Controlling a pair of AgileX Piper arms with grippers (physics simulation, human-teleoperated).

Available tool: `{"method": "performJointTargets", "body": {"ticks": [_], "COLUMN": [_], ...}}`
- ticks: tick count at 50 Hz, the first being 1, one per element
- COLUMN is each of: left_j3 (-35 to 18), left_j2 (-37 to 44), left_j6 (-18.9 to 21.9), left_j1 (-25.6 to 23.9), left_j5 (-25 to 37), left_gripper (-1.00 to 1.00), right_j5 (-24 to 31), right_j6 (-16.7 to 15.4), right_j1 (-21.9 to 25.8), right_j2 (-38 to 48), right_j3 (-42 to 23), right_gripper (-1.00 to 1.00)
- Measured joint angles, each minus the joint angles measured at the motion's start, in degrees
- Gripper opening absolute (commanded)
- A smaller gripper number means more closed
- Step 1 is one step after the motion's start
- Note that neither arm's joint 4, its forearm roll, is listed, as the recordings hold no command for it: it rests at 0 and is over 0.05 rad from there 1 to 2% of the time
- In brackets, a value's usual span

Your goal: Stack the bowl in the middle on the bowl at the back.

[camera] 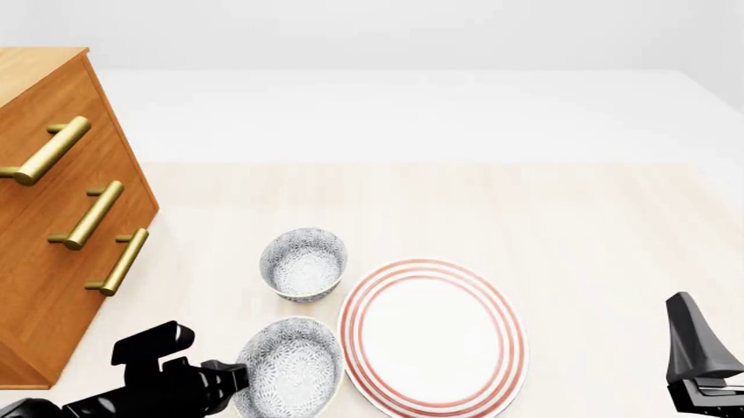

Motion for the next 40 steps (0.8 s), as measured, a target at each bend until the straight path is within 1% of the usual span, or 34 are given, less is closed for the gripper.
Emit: {"method": "performJointTargets", "body": {"ticks": [6,14,20,26,35,40], "left_j3": [-0.1,-1.0,-2.5,-5.3,-11.0,-14.6], "left_j2": [-0.3,-5.0,-10.6,-17.3,-24.5,-26.4], "left_j6": [0.1,0.0,-0.3,-0.2,1.9,4.5], "left_j1": [0.1,-0.2,-1.1,-2.1,-2.7,-2.3], "left_j5": [0.5,5.5,11.7,19.9,31.0,36.4], "left_gripper": [-1.00,-1.00,-1.00,-1.00,-1.00,-1.00], "right_j5": [0.0,0.0,0.0,0.1,0.2,0.3], "right_j6": [0.0,0.0,0.0,-0.1,-0.3,-0.4], "right_j1": [0.0,0.0,0.1,0.1,0.2,0.2], "right_j2": [0.0,0.0,0.0,0.0,0.0,0.0], "right_j3": [0.0,0.0,0.0,0.0,0.0,0.0], "right_gripper": [1.00,1.00,1.00,1.00,1.00,1.00]}}
